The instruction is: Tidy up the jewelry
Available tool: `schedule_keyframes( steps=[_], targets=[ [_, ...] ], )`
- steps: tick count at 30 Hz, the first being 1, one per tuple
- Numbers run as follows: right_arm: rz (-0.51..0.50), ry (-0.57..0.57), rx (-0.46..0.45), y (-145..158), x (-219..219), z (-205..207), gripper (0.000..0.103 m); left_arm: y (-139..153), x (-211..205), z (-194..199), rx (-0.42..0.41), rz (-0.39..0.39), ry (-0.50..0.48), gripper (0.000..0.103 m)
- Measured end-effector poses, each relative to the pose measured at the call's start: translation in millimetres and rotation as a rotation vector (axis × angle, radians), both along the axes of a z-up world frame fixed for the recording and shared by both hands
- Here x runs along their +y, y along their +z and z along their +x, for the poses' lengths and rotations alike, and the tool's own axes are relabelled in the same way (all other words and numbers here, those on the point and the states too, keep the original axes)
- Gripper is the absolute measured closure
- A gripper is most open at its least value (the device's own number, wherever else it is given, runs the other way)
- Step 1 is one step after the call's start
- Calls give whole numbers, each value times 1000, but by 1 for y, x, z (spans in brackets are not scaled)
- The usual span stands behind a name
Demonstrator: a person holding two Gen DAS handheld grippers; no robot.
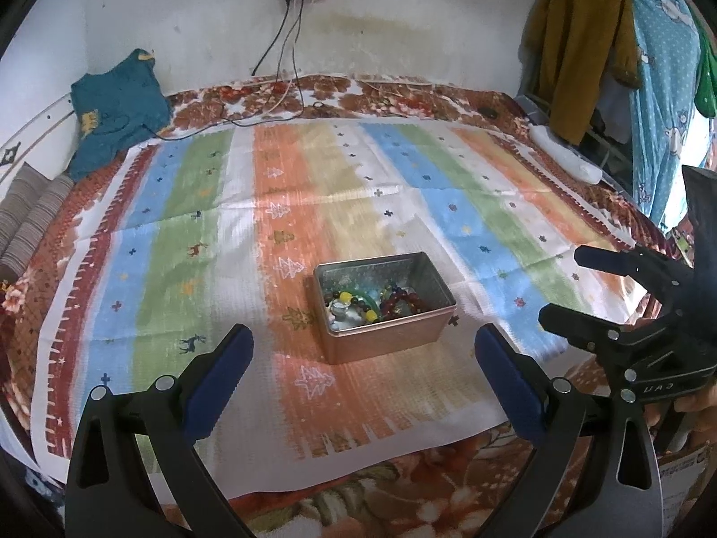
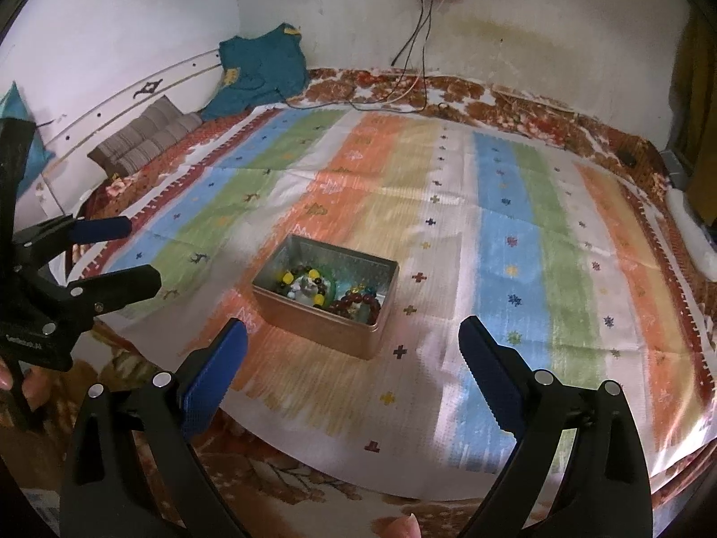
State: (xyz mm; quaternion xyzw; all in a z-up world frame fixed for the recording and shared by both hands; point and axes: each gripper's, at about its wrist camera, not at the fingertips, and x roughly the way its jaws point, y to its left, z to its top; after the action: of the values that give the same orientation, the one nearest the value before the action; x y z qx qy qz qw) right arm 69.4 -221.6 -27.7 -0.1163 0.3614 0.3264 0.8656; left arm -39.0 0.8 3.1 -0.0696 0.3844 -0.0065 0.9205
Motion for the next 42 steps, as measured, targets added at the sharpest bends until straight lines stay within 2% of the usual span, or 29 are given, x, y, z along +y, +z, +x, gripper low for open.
schedule_keyframes(
  steps=[8, 12, 17, 42],
  targets=[
    [71, -10, -14, 7, -12, -3, 7, 5, -5, -4, -39, 35, 7, 6],
    [70, 0, -25, 7, -11, -7, 7, 7, -10, -6, -58, 29, -32, 6],
    [79, -4, -44, 9, -14, -10, 7, 8, -16, -7, -69, 73, -28, 6],
    [101, 9, -76, 10, -17, -15, 7, 17, -15, -13, -125, 70, -35, 6]
  ],
)
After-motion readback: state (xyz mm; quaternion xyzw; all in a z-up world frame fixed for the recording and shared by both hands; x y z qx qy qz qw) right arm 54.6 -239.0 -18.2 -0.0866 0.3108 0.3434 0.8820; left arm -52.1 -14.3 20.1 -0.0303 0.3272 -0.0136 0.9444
